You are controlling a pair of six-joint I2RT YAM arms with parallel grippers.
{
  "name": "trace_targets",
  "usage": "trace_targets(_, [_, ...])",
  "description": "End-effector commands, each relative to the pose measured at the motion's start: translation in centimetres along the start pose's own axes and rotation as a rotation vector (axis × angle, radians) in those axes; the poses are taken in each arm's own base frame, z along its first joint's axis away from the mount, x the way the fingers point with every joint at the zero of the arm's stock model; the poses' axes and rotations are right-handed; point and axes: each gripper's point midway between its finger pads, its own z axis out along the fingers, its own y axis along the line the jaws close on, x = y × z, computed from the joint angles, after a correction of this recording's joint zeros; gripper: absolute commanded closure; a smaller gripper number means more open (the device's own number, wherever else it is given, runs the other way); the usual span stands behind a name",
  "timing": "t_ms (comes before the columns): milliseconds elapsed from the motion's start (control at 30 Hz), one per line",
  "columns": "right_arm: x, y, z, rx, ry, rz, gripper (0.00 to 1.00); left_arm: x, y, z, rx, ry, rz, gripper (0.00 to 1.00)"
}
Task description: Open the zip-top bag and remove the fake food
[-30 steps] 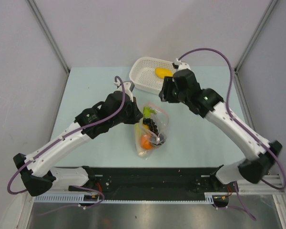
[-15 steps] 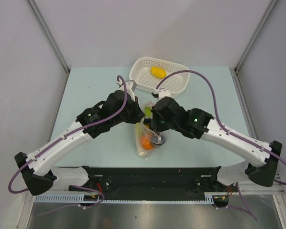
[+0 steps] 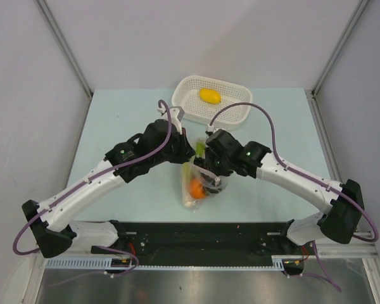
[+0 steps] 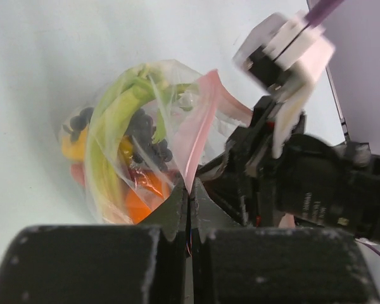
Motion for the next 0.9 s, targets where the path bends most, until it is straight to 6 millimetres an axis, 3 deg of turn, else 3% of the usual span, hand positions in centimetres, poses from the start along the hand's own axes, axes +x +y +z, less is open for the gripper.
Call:
trace_targets(0, [2.8, -0.5, 0.6, -0.013, 0.084, -0.018, 0.66, 0.1, -1.3, 0.9, 0.051, 0.002, -0.021, 1.00])
trace_targets(167, [4.4, -2.2, 0.8, 0.039, 0.104, 0.004, 0.50, 0.6, -1.3, 1.8, 0.052, 0.023, -0.015, 1.00])
trace_targets(367, [7.1, -3.4, 2.8, 0.056, 0.152, 0.046, 0.35, 2.0, -1.8, 3.3, 0.073, 0.080, -0.014, 1.00])
trace_targets(533, [7.4, -5.0, 4.4, 0.101, 0.127, 0.056, 0.26, 3.0, -1.6, 4.3, 0.070, 0.111, -0.015, 1.00])
trace_targets(667, [8.3, -5.4, 5.8, 0.061, 0.125, 0.090, 0.25, 3.8, -1.7, 4.7, 0.076, 0.134, -0.021, 1.00])
trace_targets(767, [7.7, -5.1, 6.3, 0.033, 0.086, 0.086, 0.24, 4.2, -1.7, 4.9, 0.077, 0.145, -0.023, 1.00])
trace_targets(867, [7.0, -5.1, 5.9, 0.030, 0.058, 0.088, 0.34, 4.1, -1.6, 4.8, 0.074, 0.142, -0.019, 1.00])
